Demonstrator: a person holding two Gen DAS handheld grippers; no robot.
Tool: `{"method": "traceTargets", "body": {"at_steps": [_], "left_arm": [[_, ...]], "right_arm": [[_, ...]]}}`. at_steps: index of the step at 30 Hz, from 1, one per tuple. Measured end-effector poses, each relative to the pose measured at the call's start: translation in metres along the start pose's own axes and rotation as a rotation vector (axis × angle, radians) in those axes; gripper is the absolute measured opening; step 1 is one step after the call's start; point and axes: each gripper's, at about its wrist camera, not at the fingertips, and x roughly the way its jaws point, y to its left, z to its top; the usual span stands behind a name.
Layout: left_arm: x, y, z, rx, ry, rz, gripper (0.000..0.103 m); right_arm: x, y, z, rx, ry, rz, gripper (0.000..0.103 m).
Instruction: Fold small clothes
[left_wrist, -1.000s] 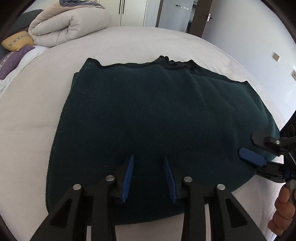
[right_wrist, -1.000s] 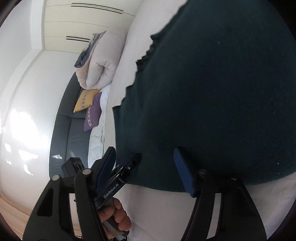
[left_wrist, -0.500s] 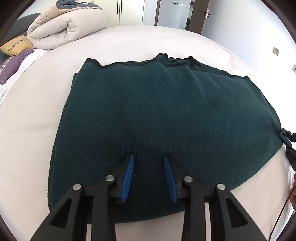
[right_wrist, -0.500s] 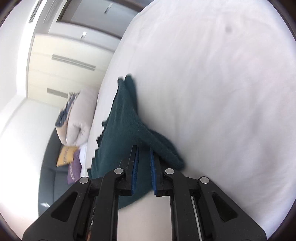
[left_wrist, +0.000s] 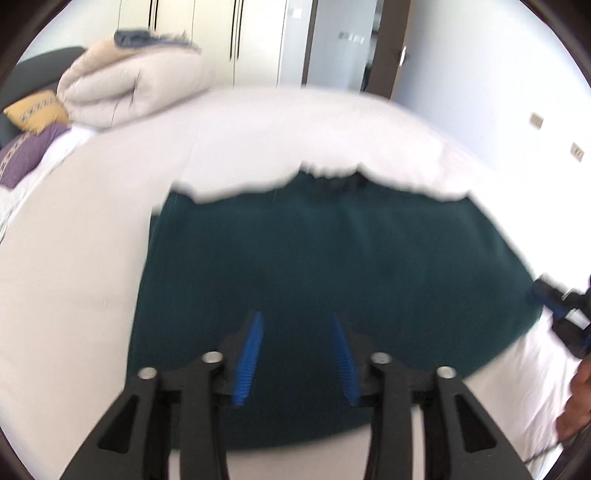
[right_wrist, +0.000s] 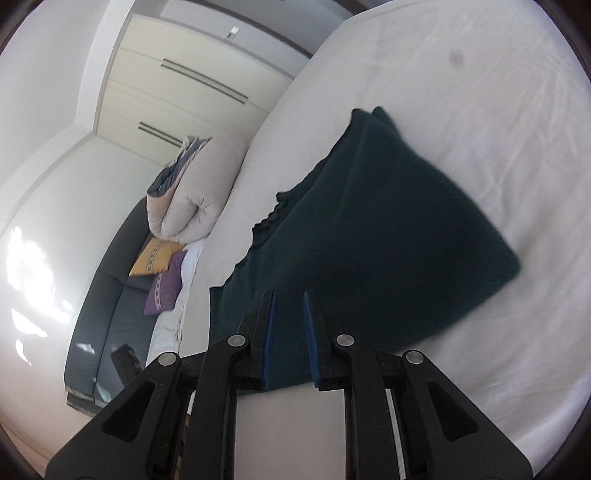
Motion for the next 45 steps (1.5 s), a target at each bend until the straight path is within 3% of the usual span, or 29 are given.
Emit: {"method": "traceTargets", "body": {"at_steps": [4,8,11,14,17,18,22,24,25,27,29,33,37,40,42,45], "left_arm": [[0.020,-0.003,0.049,0.043,-0.081,0.029,0.056],[0.067,0.012,0.076,0.048,-0.042,0.095,0.056],[0.100,0.042,0.064,-0.008,0.023,0.130,0.059],[0.104,0.078,0.045,-0.142,-0.029,0.004,0.062],[0.105,0.078,0.046,-0.132,-0.027,-0.009,0.063],[0.105,0.081,0.046,-0.140,-0.035,-0.025,0.062],[0.105,0.097,0.040,-0.211,-0.066,-0.112,0.062],[0.104,0.098,0.040,-0.218,-0.070,-0.119,0.062],[0.101,0.094,0.036,-0.214,-0.072,-0.113,0.062],[0.101,0.091,0.034,-0.210,-0.070,-0.105,0.063],[0.102,0.091,0.033,-0.218,-0.068,-0.110,0.063],[0.104,0.092,0.032,-0.222,-0.066,-0.113,0.063],[0.105,0.090,0.032,-0.218,-0.067,-0.102,0.064],[0.106,0.089,0.032,-0.217,-0.068,-0.100,0.064],[0.106,0.089,0.032,-0.217,-0.068,-0.100,0.064],[0.106,0.088,0.031,-0.218,-0.068,-0.101,0.064]], "right_arm": [[0.046,0.025,0.012,-0.026,0.077,-0.007,0.015],[0.102,0.051,0.037,-0.092,0.129,0.001,0.015],[0.146,0.064,0.051,-0.113,0.180,-0.005,0.015],[0.185,0.070,0.060,-0.114,0.218,0.023,0.015],[0.225,0.052,0.069,-0.051,0.264,-0.028,0.015],[0.233,0.038,0.075,-0.006,0.251,-0.052,0.013],[0.216,0.005,0.101,0.119,0.111,0.005,0.010],[0.193,-0.018,0.115,0.194,0.026,-0.017,0.009],[0.184,-0.032,0.122,0.232,-0.014,-0.031,0.000],[0.168,-0.051,0.133,0.297,-0.079,-0.050,0.000],[0.149,-0.060,0.140,0.297,-0.153,-0.112,0.000],[0.129,-0.078,0.143,0.339,-0.222,-0.144,0.000],[0.112,-0.048,0.140,0.273,-0.284,-0.238,0.005],[0.122,0.002,0.114,0.143,-0.189,-0.072,0.005],[0.154,0.042,0.079,0.029,-0.010,0.045,0.006],[0.201,0.068,0.036,-0.035,0.180,0.100,0.006]]}}
